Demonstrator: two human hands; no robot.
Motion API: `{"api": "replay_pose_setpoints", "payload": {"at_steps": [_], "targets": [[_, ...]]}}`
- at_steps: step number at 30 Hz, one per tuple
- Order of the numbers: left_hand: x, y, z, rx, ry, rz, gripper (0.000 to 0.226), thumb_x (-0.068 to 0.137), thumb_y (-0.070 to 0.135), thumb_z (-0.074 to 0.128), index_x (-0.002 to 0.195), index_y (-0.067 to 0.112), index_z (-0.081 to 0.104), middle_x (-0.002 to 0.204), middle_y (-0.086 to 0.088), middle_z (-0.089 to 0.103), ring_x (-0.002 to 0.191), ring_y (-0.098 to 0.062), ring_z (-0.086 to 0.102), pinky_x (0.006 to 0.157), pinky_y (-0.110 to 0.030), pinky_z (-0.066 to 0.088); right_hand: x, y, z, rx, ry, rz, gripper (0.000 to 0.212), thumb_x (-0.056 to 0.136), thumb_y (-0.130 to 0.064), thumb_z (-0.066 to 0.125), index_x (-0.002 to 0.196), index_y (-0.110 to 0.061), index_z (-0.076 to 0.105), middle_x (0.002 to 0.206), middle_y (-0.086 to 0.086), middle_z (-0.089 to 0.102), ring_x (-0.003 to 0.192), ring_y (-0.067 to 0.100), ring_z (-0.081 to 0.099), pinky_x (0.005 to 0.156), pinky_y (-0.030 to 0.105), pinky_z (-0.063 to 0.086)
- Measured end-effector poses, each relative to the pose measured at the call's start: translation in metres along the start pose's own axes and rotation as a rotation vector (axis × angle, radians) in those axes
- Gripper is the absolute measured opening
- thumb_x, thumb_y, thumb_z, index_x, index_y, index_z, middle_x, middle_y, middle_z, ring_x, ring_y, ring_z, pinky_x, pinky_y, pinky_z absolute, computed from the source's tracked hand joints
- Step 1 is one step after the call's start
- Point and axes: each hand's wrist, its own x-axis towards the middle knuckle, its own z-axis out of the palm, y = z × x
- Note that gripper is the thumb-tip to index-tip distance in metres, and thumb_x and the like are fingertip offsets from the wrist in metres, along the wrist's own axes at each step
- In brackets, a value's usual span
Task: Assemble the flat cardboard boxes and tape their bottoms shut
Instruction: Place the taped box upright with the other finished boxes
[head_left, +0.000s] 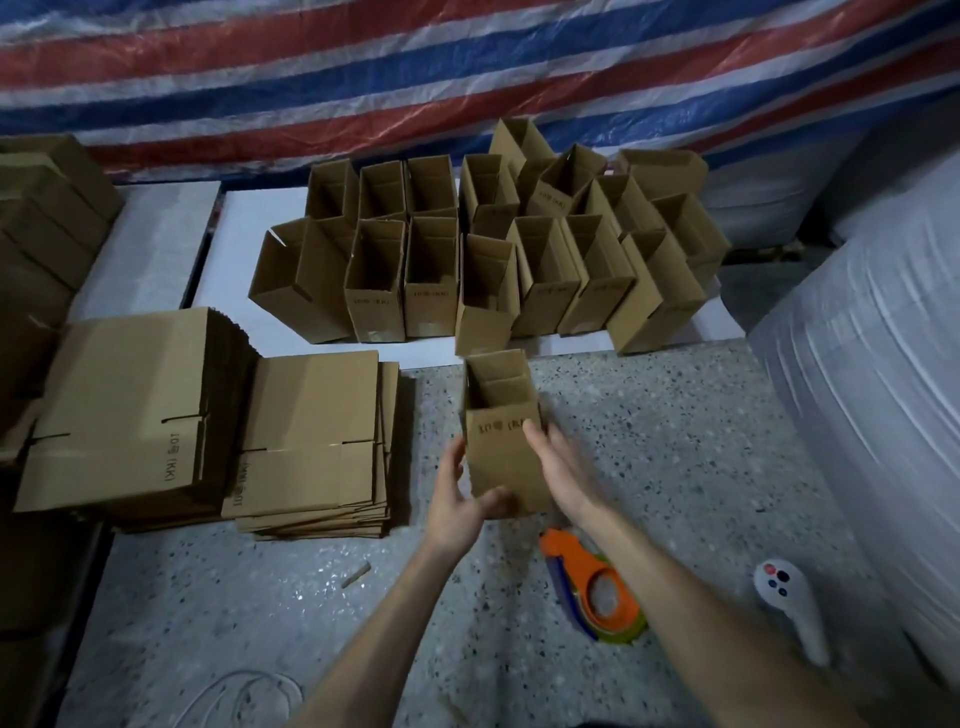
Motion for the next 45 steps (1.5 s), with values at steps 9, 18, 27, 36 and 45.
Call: {"api": "replay_pose_setpoints", "payload": {"at_steps": [9, 18, 27, 36, 45], "targets": [[0.049, -0.008, 0.048, 0.011, -0.022, -0.41, 0.017, 0.095, 0.002, 0.048, 0.108, 0.011, 0.052, 0.106, -0.012, 0.057, 0.094, -0.026, 0.057, 0.083, -0.045, 0.054, 0.017, 0.041, -0.025, 0.085, 0.344, 0.388, 0.067, 0.096, -0.055, 0.052, 0.154, -0.025, 0.036, 0.157, 0.009, 0.039, 0.141, 0.034, 0.039, 0.115, 0.057, 0.032], [0.104, 0.026, 0.09, -0.078, -0.083, -0.35, 0.012, 0.097, 0.006, 0.06, 0.109, 0.008, 0.065, 0.094, -0.003, 0.066, 0.087, -0.02, 0.063, 0.075, -0.03, 0.057, 0.071, 0.044, -0.077, 0.184, 0.664, 0.373, 0.038, 0.1, -0.01, 0.044, 0.137, -0.016, 0.056, 0.131, 0.017, 0.06, 0.113, 0.036, 0.062, 0.094, 0.053, 0.056], [0.099, -0.021, 0.034, -0.058, 0.105, -0.405, 0.022, 0.091, -0.014, 0.049, 0.087, 0.0, 0.066, 0.074, -0.009, 0.062, 0.067, -0.019, 0.059, 0.062, -0.023, 0.057, 0.143, 0.025, -0.109, 0.558, 0.716, 0.515, 0.049, 0.099, -0.004, 0.038, 0.147, -0.014, 0.045, 0.146, 0.017, 0.046, 0.126, 0.044, 0.052, 0.069, 0.052, 0.061], [0.071, -0.059, 0.0, -0.156, 0.257, -0.554, 0.01, 0.086, -0.012, 0.065, 0.083, -0.003, 0.069, 0.079, -0.016, 0.068, 0.074, -0.026, 0.064, 0.079, -0.042, 0.059, 0.175, -0.008, -0.126, 0.591, 0.745, 0.483, 0.042, 0.101, -0.007, 0.038, 0.141, -0.013, 0.047, 0.142, 0.02, 0.049, 0.126, 0.04, 0.052, 0.082, 0.049, 0.061], [0.041, -0.066, -0.032, -0.222, 0.354, -0.533, 0.012, 0.084, -0.014, 0.066, 0.077, -0.005, 0.072, 0.075, -0.013, 0.073, 0.069, -0.024, 0.067, 0.063, -0.03, 0.059, 0.158, 0.001, -0.117, 0.487, 0.944, 0.321, 0.034, 0.098, -0.029, 0.056, 0.125, -0.008, 0.058, 0.122, 0.016, 0.064, 0.1, 0.02, 0.063, 0.081, 0.029, 0.051]]}}
